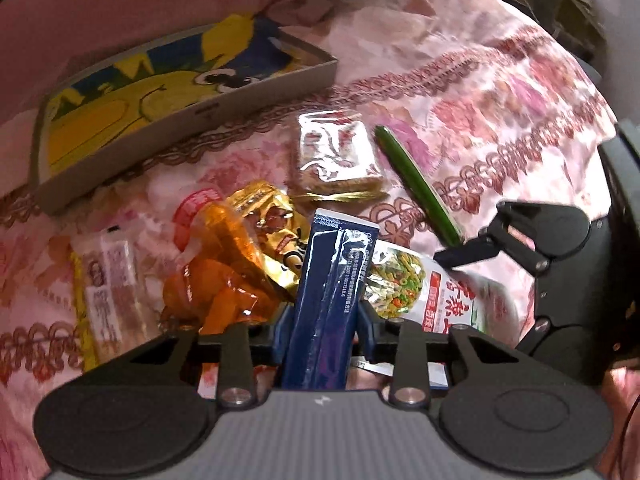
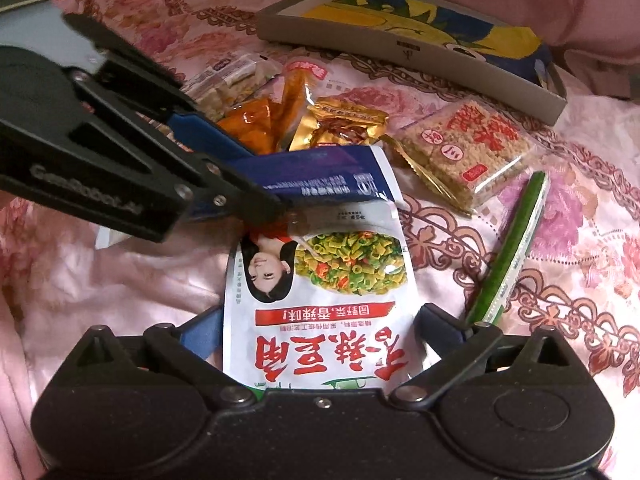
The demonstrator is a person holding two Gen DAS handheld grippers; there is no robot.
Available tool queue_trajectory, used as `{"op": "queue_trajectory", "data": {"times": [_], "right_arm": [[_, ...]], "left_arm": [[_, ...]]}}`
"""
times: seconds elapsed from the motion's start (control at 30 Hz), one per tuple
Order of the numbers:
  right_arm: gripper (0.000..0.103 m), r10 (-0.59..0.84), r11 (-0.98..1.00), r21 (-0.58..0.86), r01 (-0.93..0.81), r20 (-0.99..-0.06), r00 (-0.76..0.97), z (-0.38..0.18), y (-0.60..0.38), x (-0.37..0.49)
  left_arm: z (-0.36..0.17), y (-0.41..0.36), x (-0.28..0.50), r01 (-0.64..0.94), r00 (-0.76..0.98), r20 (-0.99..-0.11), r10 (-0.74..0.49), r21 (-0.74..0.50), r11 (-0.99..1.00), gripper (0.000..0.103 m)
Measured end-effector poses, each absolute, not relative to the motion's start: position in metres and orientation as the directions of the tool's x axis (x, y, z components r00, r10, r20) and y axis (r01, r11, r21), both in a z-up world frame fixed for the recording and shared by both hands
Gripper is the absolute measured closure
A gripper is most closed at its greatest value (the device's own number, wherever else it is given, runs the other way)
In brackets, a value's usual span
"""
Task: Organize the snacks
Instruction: 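Lift both packets and carry them over the cartoon tray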
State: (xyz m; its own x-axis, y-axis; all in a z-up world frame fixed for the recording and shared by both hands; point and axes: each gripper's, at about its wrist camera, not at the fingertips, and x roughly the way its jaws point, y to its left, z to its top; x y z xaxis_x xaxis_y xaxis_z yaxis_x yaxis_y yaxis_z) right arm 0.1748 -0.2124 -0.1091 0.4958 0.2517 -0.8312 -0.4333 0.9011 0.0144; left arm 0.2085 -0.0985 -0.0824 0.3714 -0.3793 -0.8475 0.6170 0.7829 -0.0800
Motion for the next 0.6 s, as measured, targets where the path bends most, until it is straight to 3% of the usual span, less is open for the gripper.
{"op": "queue_trajectory", "data": {"times": [0.47, 0.53, 0.6], "right_arm": [[0.008, 0.222, 0.896, -0.043, -0.442, -0.819, 0.530, -0.107, -0.206, 0.166], [0.017, 0.229, 0.891, -0.045, -0.452, -0.815, 0.533, -0.105, -0.203, 0.163], [0.018, 0.227, 0.889, -0.054, -0.455, -0.811, 0.540, -0.102, -0.201, 0.161]], "left_arm": [[-0.051, -0.073, 0.207, 0.511, 0.453, -0.791, -0.410, -0.146, 0.847, 0.065], [-0.049, -0.072, 0.206, 0.507, 0.456, -0.788, -0.414, -0.153, 0.848, 0.065], [-0.048, -0.071, 0.205, 0.506, 0.461, -0.784, -0.417, -0.154, 0.849, 0.065]]}}
